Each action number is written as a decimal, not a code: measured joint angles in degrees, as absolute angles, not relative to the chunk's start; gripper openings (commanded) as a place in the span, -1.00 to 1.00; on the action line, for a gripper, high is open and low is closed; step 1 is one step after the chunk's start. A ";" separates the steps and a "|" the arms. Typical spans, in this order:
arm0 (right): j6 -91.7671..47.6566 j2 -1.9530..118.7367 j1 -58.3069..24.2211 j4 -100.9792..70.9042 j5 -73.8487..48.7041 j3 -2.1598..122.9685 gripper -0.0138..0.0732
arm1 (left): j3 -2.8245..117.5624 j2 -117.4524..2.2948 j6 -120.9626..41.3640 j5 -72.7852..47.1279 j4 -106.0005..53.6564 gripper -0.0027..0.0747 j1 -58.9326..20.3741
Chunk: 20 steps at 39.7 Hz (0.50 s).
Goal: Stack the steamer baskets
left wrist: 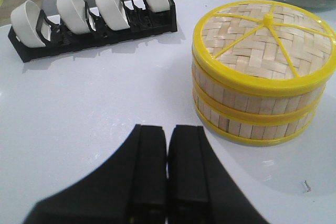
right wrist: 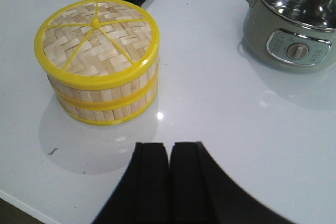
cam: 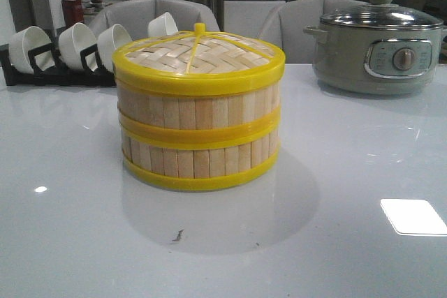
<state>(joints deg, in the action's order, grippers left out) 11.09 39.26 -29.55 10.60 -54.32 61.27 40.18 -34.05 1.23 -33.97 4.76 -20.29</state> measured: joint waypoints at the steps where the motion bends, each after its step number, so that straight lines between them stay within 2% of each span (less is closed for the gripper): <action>1: 11.09 39.26 -29.55 10.60 -54.41 61.27 -0.62 | 40.18 -34.05 1.23 -33.97 4.76 -0.71 -20.29; 14: 11.09 39.26 -29.55 10.64 -54.81 61.11 -0.62 | 40.18 -34.05 1.23 -33.97 4.76 -0.71 -20.29; 20: 11.09 38.65 -26.62 11.36 -49.39 59.19 -0.62 | 40.18 -34.05 1.23 -33.97 4.76 -0.71 -20.29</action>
<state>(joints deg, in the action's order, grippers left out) 11.09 38.65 -26.62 11.36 -49.39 59.19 40.18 -34.05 1.23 -33.97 4.76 -20.29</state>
